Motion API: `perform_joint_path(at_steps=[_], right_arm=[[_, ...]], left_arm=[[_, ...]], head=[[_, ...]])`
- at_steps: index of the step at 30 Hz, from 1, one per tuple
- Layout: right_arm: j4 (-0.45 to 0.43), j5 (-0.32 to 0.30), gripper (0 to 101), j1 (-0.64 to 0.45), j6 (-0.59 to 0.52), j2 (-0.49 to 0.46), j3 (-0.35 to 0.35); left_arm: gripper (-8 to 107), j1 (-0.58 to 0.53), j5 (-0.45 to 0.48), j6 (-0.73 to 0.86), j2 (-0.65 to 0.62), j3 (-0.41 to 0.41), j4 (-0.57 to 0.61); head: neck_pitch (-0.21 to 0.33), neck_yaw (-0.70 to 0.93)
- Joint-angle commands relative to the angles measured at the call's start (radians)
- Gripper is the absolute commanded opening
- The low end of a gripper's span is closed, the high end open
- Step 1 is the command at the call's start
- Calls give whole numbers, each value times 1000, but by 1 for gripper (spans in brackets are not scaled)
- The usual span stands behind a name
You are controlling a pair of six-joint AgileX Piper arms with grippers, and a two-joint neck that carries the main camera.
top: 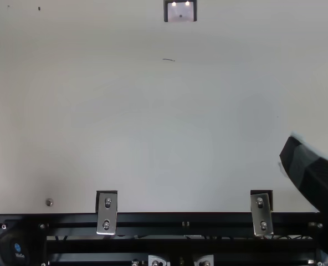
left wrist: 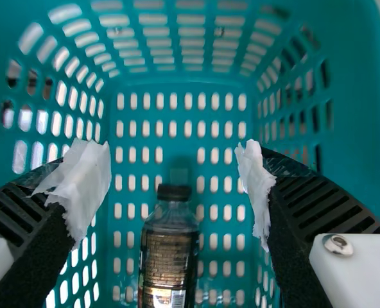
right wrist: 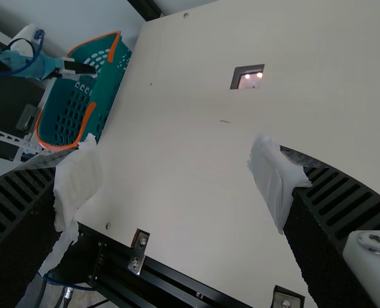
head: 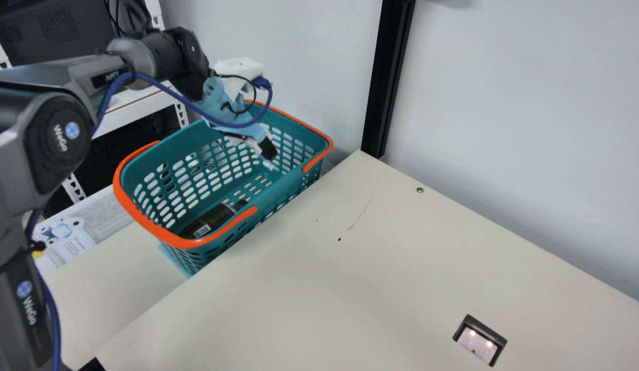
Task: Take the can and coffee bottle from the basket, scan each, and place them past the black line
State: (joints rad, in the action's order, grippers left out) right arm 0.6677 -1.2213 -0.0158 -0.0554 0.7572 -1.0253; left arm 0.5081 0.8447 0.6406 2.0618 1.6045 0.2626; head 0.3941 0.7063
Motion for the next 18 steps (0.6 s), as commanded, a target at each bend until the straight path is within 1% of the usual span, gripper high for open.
perform_joint_path(at_steps=[1,8,18], right_arm=[[0,0,101,0,0,0,0],[0,0,101,0,0,0,0],[0,0,101,0,0,0,0]], left_arm=[[90,4,14,2,41,9,-11],[90,17,42,16,111,20,-52],[90,38,34,41,162,-7,-111]], head=[[16,18],[16,18],[16,18]])
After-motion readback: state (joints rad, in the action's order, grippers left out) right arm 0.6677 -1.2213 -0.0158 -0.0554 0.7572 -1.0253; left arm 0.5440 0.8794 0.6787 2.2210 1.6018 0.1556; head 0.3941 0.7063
